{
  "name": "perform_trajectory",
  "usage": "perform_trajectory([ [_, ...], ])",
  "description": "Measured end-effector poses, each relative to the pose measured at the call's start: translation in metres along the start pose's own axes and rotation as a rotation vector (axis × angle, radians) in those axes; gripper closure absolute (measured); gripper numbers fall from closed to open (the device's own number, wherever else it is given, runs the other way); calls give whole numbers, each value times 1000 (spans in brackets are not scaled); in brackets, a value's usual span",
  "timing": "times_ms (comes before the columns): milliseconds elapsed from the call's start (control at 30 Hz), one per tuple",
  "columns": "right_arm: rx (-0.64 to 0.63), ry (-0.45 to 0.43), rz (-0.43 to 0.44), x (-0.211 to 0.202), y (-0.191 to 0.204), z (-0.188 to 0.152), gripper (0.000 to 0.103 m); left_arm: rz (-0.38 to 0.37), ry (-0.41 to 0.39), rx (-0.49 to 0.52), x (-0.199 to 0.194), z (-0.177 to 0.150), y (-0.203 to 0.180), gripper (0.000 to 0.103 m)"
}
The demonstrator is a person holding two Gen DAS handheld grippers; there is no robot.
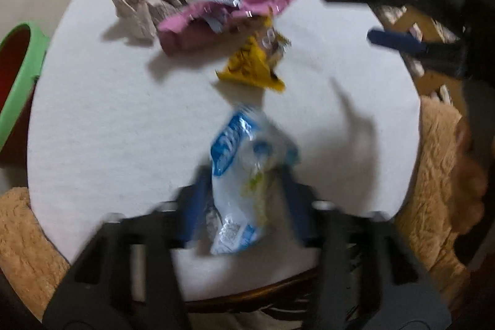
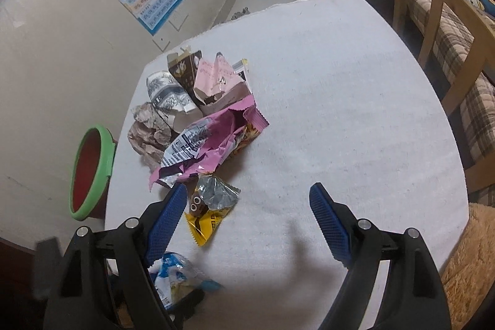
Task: Collect trash
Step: 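Grasp the blue-white wrapper on the table with the left tool, then grasp the large pink snack bag with the right tool while the left tool holds the blue wrapper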
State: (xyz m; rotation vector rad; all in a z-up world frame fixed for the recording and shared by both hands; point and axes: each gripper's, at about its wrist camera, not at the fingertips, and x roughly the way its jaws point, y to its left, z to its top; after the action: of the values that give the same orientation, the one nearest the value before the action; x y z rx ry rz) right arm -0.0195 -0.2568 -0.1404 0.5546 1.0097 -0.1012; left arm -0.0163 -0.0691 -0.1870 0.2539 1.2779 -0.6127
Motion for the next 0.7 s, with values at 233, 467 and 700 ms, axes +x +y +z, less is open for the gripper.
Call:
perform_trajectory([
  [233, 35, -2, 16, 1, -8, -1, 24, 31, -87, -101, -28, -2, 26, 75],
  [467, 59, 2, 32, 4, -13, 0, 24, 99, -176, -187, -61, -6, 57, 75],
  [700, 45, 6, 48, 15, -2, 16, 24, 118, -227, -239, -77, -4, 65, 75],
])
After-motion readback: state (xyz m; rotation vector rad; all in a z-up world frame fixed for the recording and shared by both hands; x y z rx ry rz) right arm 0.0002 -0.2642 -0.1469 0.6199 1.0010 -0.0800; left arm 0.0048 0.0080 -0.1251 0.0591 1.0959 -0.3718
